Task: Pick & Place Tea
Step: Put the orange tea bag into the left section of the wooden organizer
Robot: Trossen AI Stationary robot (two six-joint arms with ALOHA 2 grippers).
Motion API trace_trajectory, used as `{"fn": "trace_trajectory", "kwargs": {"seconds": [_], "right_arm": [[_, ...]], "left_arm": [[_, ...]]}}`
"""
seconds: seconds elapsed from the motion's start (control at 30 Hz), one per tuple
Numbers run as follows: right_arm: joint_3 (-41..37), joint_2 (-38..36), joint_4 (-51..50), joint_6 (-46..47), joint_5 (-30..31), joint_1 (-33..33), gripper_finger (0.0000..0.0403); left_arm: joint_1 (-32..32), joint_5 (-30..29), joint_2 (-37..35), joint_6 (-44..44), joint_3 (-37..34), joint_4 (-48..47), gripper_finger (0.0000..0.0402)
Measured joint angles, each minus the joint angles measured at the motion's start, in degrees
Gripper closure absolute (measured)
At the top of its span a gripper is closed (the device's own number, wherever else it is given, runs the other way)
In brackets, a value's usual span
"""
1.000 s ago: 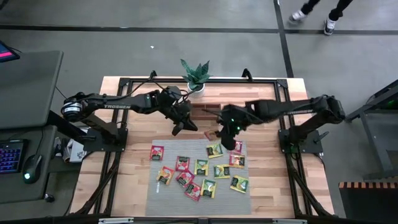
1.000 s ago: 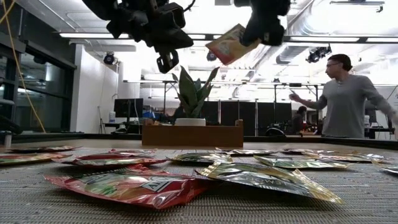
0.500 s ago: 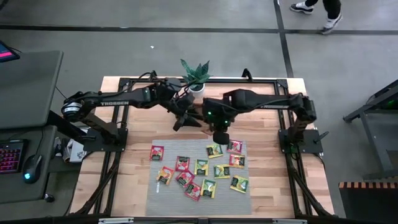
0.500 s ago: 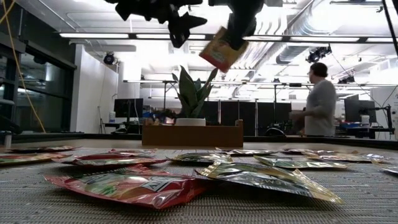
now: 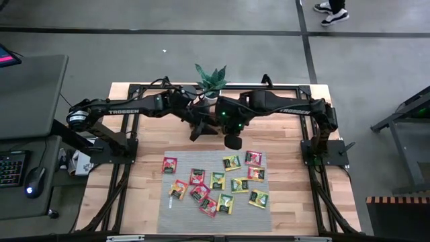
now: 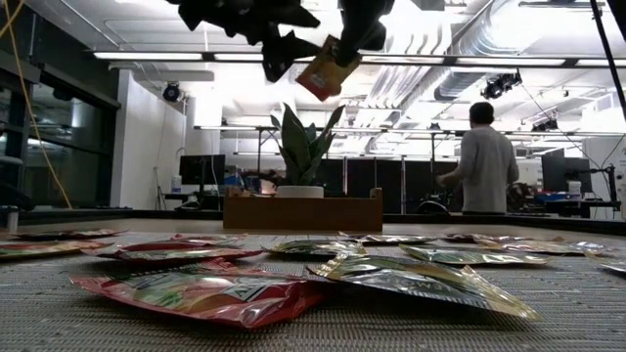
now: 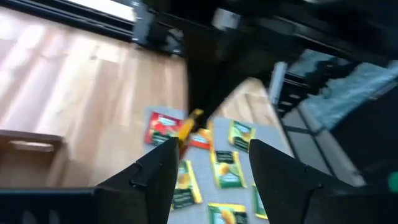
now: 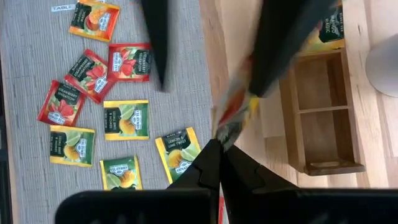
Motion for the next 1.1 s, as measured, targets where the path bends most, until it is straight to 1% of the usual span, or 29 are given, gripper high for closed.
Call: {"fn": "trace_trajectory", "kwargs": {"seconds": [0.1, 0.2, 0.4, 0.53, 0.7, 0.77, 0.87, 1.1], "right_arm": [[0.07, 0.0, -0.03, 0.06, -0.02, 0.16, 0.0403], [0.07, 0.0, -0.22, 0.1, -0.43, 0.14, 0.0403], [0.07, 0.0, 0.92, 0.06, -0.48, 0.14, 0.0403], [0.07, 0.0, 2.42, -0.24, -0.48, 0.14, 0.0403], [0.07, 0.0, 3.22, -0.38, -0.22, -0.04, 0.0403], [0.07, 0.0, 3.56, -0.38, -0.2, -0.27, 0.0403], [0.07, 0.0, 4.79, -0.39, -0.13, -0.27, 0.0403], [0.07, 0.0, 5.22, -0.38, 0.07, -0.31, 0.0403]], "left_arm": [[0.0, -3.99, 0.0, 0.53, 0.0, -0.02, 0.0206], [0.0, -5.98, 0.0, 1.74, 0.0, 0.0, 0.0206], [-0.02, -4.96, 0.0, 1.9, 0.0, 0.03, 0.0206], [0.0, -3.28, 0.36, 1.9, 0.0, 0.73, 0.0206], [0.0, -3.47, 0.52, 1.9, -0.02, 0.68, 0.0211], [0.0, -3.37, 0.52, 1.88, -0.02, 0.46, 0.0224], [0.0, -3.13, 0.54, 1.88, -0.02, 0.51, 0.0254], [-0.04, -2.76, 0.54, 1.9, -0.02, 0.48, 0.0348]]}}
